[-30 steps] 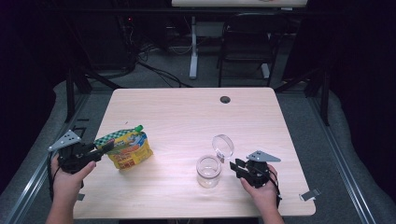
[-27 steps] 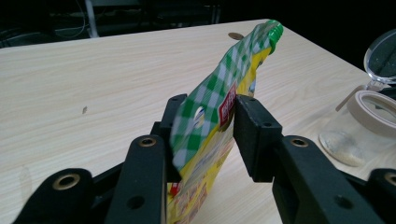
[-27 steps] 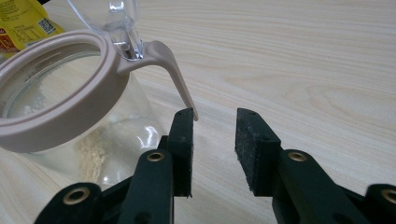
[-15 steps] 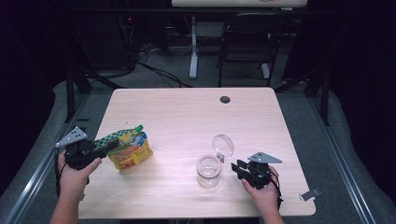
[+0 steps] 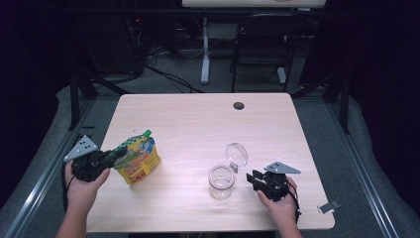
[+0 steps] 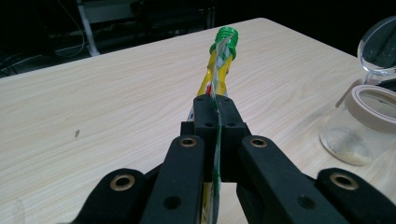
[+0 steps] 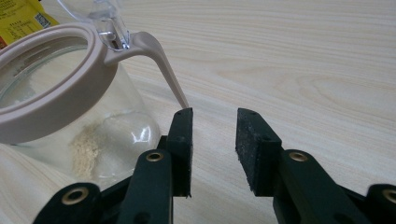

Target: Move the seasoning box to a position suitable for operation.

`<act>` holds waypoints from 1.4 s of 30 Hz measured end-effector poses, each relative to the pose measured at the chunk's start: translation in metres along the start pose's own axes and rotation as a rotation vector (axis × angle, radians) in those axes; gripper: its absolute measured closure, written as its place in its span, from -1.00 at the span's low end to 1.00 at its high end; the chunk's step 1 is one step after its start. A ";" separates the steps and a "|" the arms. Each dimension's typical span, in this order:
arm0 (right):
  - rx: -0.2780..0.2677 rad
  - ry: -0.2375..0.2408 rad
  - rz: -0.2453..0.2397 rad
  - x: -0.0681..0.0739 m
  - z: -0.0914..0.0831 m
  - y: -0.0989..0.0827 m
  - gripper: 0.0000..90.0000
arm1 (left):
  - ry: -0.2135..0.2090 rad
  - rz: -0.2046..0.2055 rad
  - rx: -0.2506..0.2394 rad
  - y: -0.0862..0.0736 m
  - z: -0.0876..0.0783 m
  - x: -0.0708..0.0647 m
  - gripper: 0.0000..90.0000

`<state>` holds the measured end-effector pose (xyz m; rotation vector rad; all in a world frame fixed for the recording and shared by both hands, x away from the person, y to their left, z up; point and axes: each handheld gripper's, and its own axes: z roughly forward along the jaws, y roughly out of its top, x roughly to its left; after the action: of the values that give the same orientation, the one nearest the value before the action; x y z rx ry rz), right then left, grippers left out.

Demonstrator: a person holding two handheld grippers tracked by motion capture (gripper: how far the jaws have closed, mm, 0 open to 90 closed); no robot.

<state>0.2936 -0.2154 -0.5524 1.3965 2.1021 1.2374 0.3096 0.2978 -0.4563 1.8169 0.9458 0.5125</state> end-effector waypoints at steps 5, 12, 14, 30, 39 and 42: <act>-0.002 -0.004 0.005 0.000 0.000 0.000 0.49 | 0.004 0.006 -0.003 0.002 0.002 -0.004 1.00; -0.005 -0.004 0.007 -0.001 -0.001 -0.001 0.49 | -0.029 0.044 0.013 0.009 0.007 -0.020 1.00; 0.000 -0.007 0.005 -0.002 -0.002 -0.001 0.49 | -0.038 0.062 0.017 0.011 0.009 -0.026 1.00; -0.005 -0.008 0.003 -0.002 -0.003 -0.002 0.49 | -0.214 0.099 -0.015 0.016 0.028 -0.066 1.00; -0.017 -0.004 0.009 -0.002 -0.004 -0.001 0.49 | -0.286 0.047 -0.008 0.013 0.028 -0.062 1.00; -0.013 -0.009 0.018 -0.002 -0.004 -0.001 0.49 | -0.291 0.040 -0.002 0.011 0.026 -0.058 1.00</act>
<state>0.2915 -0.2196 -0.5508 1.4158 2.0766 1.2476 0.2967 0.2345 -0.4536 1.8507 0.7108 0.2624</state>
